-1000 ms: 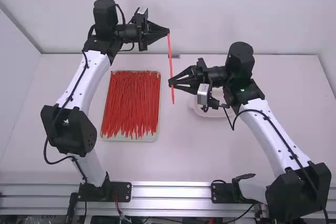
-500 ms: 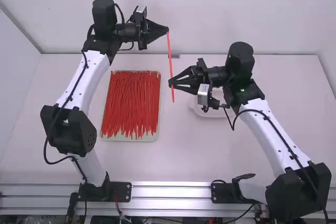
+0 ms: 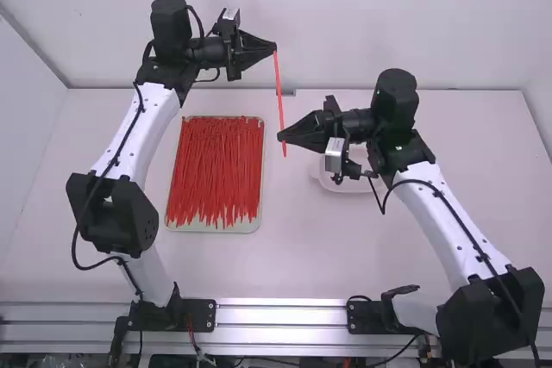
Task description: Fasten the cable tie
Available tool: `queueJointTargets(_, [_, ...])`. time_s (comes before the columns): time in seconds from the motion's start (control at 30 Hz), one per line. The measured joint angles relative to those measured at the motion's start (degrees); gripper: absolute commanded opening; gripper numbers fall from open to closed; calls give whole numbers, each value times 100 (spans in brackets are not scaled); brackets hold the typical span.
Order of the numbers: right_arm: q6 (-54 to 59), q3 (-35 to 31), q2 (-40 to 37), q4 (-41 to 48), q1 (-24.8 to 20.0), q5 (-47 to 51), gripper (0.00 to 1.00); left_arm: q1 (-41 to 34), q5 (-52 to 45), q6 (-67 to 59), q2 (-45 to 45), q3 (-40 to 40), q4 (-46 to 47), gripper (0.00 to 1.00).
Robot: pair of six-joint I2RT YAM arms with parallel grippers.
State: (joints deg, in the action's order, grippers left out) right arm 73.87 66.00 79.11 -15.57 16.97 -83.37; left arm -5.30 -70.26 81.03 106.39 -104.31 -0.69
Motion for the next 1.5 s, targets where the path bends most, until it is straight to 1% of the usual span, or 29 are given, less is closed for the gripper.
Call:
queueJointTargets(0.43, [-7, 0, 0, 4, -11, 9, 0, 0, 26, -105, 0, 0, 15, 2])
queueJointTargets(0.57, [-201, 0, 0, -17, -24, 15, 0, 0, 26, -177, 0, 0, 39, 2])
queueJointTargets(0.73, [-1045, 0, 0, -44, -140, -9, 0, 0, 22, -308, 0, 0, 46, 2])
queueJointTargets(0.83, [-1932, 0, 0, -59, -153, 24, 0, 0, 20, -459, 0, 0, 46, 2])
queueJointTargets(0.87, [-2015, 0, 0, -57, -155, 39, 0, 2, 20, -472, 0, 0, 46, 2])
queueJointTargets(0.93, [-2732, 0, 0, -61, -155, 251, 0, 2, 22, -570, 0, 0, 74, 2])
queueJointTargets(1.13, [-3941, 0, 0, -223, -149, 857, 0, 0, 26, -656, 0, 0, 85, 2])
queueJointTargets(1.27, [-4092, 0, 0, -254, -81, 769, 0, 0, 24, -651, 0, 50, -87, 2])
queueJointTargets(1.37, [-3869, 0, 0, -306, -52, 343, 0, 0, -4, -658, 0, 168, -284, 2])
queueJointTargets(1.43, [-3825, 0, 0, -479, -55, 225, 0, 0, -37, -702, 0, 214, -326, 2])
queueJointTargets(1.5, [-4061, 0, 0, -892, -63, 232, 0, 0, -92, -859, 0, 238, -496, 2])
